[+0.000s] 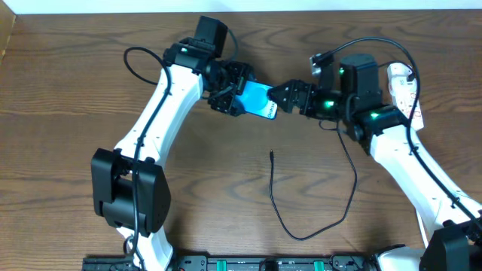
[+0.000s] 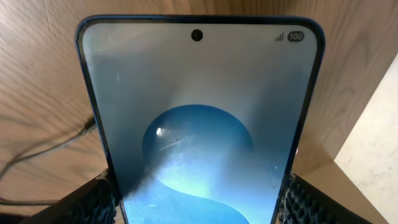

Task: Plug charger to phone and switch on socket
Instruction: 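Move the right gripper toward the phone held by the left gripper, then close the right gripper on the phone's top edge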

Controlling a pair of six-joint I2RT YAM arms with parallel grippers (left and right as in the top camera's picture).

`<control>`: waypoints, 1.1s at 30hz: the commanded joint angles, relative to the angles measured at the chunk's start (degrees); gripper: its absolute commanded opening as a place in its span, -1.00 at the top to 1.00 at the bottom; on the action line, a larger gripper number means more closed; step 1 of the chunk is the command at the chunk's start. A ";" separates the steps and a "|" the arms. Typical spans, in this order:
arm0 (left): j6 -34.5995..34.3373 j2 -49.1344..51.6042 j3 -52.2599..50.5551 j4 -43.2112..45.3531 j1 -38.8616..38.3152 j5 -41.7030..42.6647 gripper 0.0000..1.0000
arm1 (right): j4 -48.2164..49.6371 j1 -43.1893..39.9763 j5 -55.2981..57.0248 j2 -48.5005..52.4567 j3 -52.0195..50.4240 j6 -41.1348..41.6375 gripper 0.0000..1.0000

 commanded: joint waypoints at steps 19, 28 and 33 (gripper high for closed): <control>-8.39 -1.14 0.39 0.00 -1.14 12.35 0.86 | -0.11 4.22 6.51 0.46 1.01 -4.48 -0.86; -8.98 -1.14 0.39 0.02 -1.22 12.98 0.85 | -1.55 5.31 10.36 0.46 1.01 -4.94 -0.73; -8.98 -1.14 0.39 0.02 -1.64 12.98 0.86 | -1.64 5.33 10.36 0.46 1.01 -4.94 -0.51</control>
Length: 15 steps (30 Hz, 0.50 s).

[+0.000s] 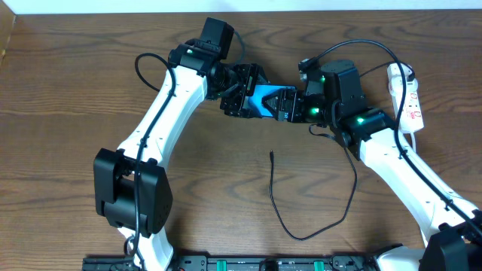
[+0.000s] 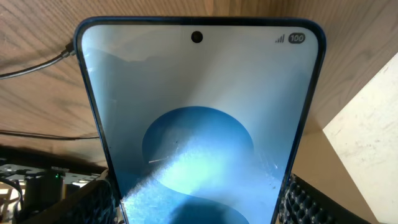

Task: Plug charger to phone and switch on socket
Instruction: 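Close the right gripper on the phone's top edge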

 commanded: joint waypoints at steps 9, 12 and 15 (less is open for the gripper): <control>-0.66 -1.14 0.39 -0.11 -0.70 1.77 0.86 | -0.04 0.44 0.85 0.39 1.01 -0.68 0.04; -0.66 -1.14 0.39 -0.07 -0.83 1.77 0.85 | 0.00 1.01 1.01 0.39 1.01 -0.70 0.13; -0.63 -1.14 0.39 -0.09 -0.94 1.79 0.86 | 0.02 1.53 1.73 0.39 1.01 -0.70 0.14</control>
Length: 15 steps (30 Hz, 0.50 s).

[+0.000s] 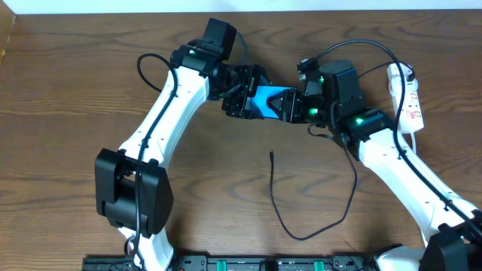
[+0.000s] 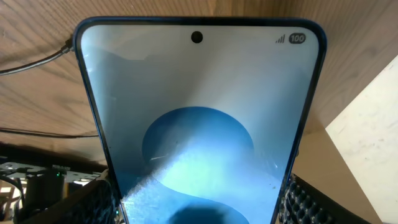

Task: Plug charger to phone and switch on socket
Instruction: 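Close the right gripper on the phone's top edge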

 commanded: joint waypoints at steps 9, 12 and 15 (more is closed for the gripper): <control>-0.31 -1.14 0.39 -0.09 -0.44 1.60 0.86 | 0.02 1.09 1.42 0.39 1.01 -0.37 0.28; -0.33 -1.14 0.39 -0.09 -0.44 1.09 0.86 | 0.02 1.09 1.42 0.39 1.01 -0.37 0.37; -0.33 -1.14 0.39 -0.09 -0.44 1.11 0.85 | -0.02 1.09 1.42 0.39 1.01 -0.37 0.49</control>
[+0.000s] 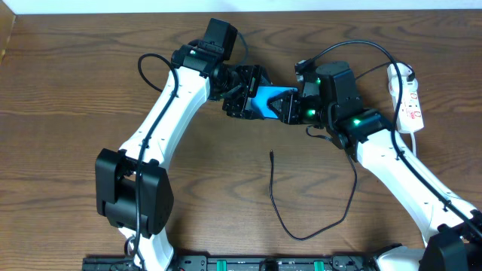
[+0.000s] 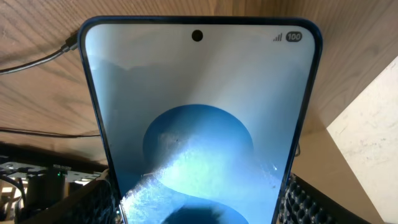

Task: Plug charger to phone and switch on socket
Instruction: 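Close the right gripper on the phone's top edge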

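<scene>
The phone (image 1: 265,101), blue with its screen lit, is held off the table in my left gripper (image 1: 241,98), which is shut on its sides. In the left wrist view the phone (image 2: 199,118) fills the frame, with the ribbed pads (image 2: 311,202) pressing on its edges. My right gripper (image 1: 288,107) is at the phone's far end, touching it; its jaws are too dark to read. The black charger cable (image 1: 280,211) lies loose on the table, its free plug end (image 1: 271,155) below the phone. The white socket strip (image 1: 407,94) lies at the right.
The cable loops across the front middle of the table and runs up under my right arm towards the socket strip. A second black cable (image 1: 144,64) arcs beside my left arm. The brown wooden table (image 1: 68,135) ends at a pale wall along the back.
Almost nothing has changed. My right arm has edged slightly left at the phone's end, and a dark reflection now shows low on the screen.
At first my left gripper held the phone up, with my right gripper a short gap away from its end. Then the right gripper was up against the phone's end, and both arms have stayed there since. The cable's plug end has stayed on the table.
</scene>
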Controlling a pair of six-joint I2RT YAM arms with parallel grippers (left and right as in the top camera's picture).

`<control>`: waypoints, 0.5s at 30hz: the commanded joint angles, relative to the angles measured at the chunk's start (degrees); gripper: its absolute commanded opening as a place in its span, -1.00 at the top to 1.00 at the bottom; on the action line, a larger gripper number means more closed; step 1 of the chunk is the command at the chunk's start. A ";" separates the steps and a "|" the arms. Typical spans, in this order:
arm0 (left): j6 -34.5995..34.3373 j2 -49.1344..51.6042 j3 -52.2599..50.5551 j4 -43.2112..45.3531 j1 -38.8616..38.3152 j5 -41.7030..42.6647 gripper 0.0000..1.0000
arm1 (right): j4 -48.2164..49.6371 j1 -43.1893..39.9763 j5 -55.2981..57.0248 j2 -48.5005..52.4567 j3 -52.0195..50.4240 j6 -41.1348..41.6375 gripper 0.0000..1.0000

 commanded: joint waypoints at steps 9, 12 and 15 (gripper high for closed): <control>-0.31 -1.14 0.39 -0.07 -0.20 1.11 0.85 | 0.11 0.28 0.20 0.39 1.01 -0.33 0.97; -0.24 -1.14 0.39 -0.09 -0.20 0.94 0.81 | 0.31 -0.02 0.20 0.39 1.01 -0.33 0.98; 0.61 -1.14 0.39 -0.07 -0.20 0.94 0.01 | 0.48 -1.07 0.20 0.39 1.01 -0.33 0.98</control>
